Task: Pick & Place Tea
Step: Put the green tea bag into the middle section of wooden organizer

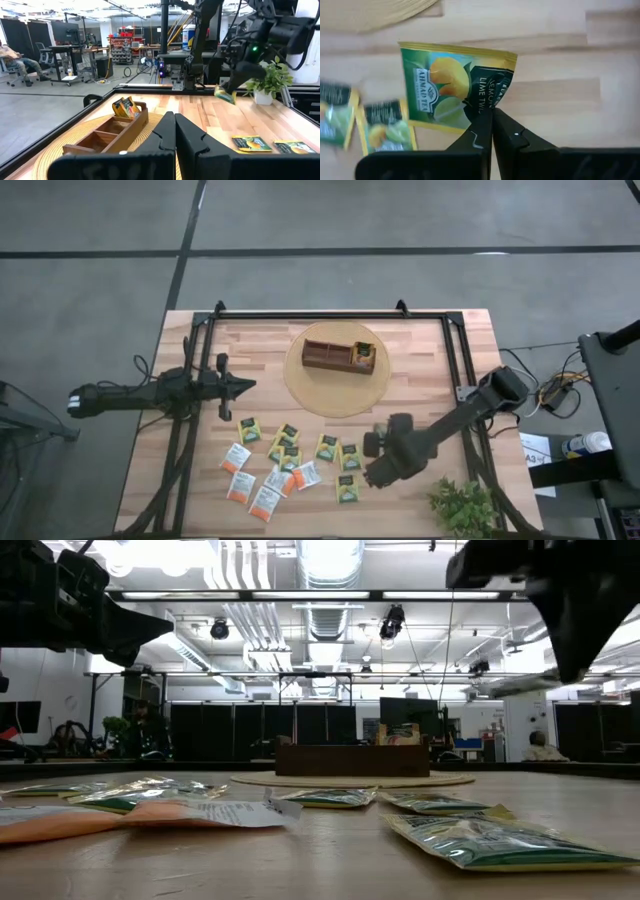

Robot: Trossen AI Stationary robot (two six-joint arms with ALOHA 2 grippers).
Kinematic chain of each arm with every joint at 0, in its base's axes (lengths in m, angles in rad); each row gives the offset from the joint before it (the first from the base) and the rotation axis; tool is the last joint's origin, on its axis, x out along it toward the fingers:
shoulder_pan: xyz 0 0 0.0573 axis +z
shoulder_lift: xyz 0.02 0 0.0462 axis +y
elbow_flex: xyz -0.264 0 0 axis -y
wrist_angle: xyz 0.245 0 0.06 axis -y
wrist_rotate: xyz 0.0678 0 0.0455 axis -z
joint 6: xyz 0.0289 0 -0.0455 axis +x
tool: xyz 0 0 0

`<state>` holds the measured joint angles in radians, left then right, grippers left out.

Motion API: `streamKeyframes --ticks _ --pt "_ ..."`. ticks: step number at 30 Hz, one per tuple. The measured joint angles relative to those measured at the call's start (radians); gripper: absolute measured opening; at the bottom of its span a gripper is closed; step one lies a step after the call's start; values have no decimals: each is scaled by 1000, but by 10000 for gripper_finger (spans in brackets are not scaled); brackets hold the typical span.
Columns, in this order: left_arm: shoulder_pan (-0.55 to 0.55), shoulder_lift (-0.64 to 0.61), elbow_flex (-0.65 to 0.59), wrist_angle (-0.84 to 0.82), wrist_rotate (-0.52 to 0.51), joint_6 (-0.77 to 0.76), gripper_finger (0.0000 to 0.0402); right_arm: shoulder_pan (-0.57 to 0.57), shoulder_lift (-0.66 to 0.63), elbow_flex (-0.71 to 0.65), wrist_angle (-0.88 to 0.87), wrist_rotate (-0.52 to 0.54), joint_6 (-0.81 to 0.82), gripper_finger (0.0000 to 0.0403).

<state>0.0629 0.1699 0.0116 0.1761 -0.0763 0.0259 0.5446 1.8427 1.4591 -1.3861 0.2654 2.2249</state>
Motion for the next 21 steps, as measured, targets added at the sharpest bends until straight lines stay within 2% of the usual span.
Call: streamKeyframes --ticks 9,21 --pt "0 0 0 2 0 0 0 -91 -97 25 -1 55 -472 8" --pt "0 1 0 3 0 0 0 -342 -204 26 16 110 -1150 8"
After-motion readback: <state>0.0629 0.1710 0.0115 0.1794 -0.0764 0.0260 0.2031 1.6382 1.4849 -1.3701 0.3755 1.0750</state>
